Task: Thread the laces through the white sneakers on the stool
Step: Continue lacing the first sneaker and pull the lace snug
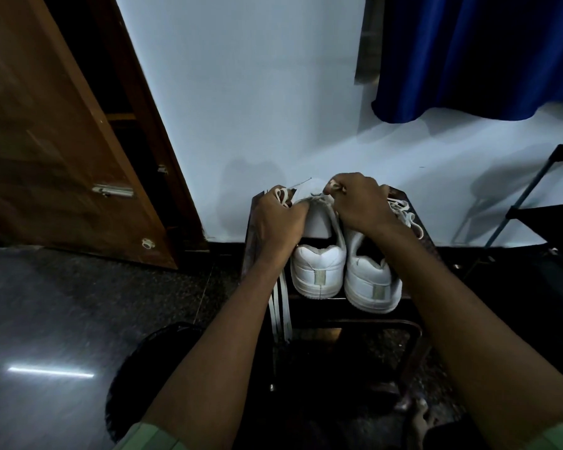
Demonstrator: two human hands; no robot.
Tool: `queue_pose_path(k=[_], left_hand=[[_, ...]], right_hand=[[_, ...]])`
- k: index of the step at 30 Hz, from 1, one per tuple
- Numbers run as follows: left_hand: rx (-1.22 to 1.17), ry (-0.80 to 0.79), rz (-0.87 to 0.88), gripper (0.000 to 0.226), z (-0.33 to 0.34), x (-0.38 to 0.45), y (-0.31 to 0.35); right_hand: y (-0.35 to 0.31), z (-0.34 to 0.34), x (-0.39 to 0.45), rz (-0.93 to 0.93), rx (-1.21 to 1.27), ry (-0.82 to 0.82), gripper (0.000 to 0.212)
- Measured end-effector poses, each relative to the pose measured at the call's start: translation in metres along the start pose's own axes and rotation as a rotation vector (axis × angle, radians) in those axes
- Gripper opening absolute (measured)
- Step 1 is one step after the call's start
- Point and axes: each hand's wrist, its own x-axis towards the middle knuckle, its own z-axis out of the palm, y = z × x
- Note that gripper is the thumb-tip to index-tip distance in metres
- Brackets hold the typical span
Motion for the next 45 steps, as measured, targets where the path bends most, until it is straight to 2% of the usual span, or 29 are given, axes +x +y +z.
queue_pose_path(k=[4,7,11,12,14,16,20,23,26,30,35,41,43,45], left_hand=[[0.007,-0.001,0.000,0.037,-0.002,0.002,0.000],[0.027,0.035,0.001,0.050,-0.005,0.008,0.002],[0.245,-0.015,-0.016,0.041,-0.010,0.017,-0.009],[0.283,-0.032,-0.018,0.036,-0.011,0.017,-0.012],[0.323,-0.087,-0.028,0.028,-0.014,0.019,-0.015],[0.347,-0.148,-0.037,0.032,-0.015,0.022,-0.015],[0.333,-0.259,-0.061,0.026,-0.014,0.025,-0.013],[0.230,-0.289,-0.058,0.047,-0.012,0.022,-0.006],[0.142,-0.357,-0.080,0.058,-0.009,0.022,-0.004],[0.119,-0.398,-0.111,0.043,-0.012,0.023,-0.001],[0.242,-0.367,-0.016,0.047,-0.019,0.026,0.003],[0.338,-0.315,-0.024,0.035,-0.017,0.026,-0.003],[0.310,-0.309,-0.036,0.047,-0.017,0.027,-0.005],[0.249,-0.294,-0.061,0.050,-0.017,0.027,-0.005]], right_hand=[[0.011,-0.007,0.000,-0.008,-0.181,-0.101,0.019],[0.011,-0.006,-0.003,-0.033,-0.274,-0.088,0.016],[0.013,0.001,0.000,-0.081,-0.287,-0.069,0.017],[0.013,0.002,0.002,-0.081,-0.244,-0.059,0.021],[0.011,0.003,0.003,-0.043,-0.141,-0.046,0.043],[0.010,0.005,0.004,-0.010,-0.071,-0.049,0.048],[0.009,0.005,0.001,-0.012,0.020,-0.080,0.033],[0.006,0.005,0.001,-0.088,-0.007,-0.073,0.029],[0.000,0.006,0.000,-0.103,-0.044,-0.070,0.041],[-0.003,0.008,-0.002,-0.122,-0.098,-0.055,0.035],[-0.003,0.012,0.000,-0.168,-0.187,0.003,0.018],[0.005,0.019,0.006,-0.224,-0.327,-0.042,0.025],[0.006,0.022,0.007,-0.250,-0.243,-0.036,0.016],[0.010,0.022,0.008,-0.269,0.000,0.012,0.018]])
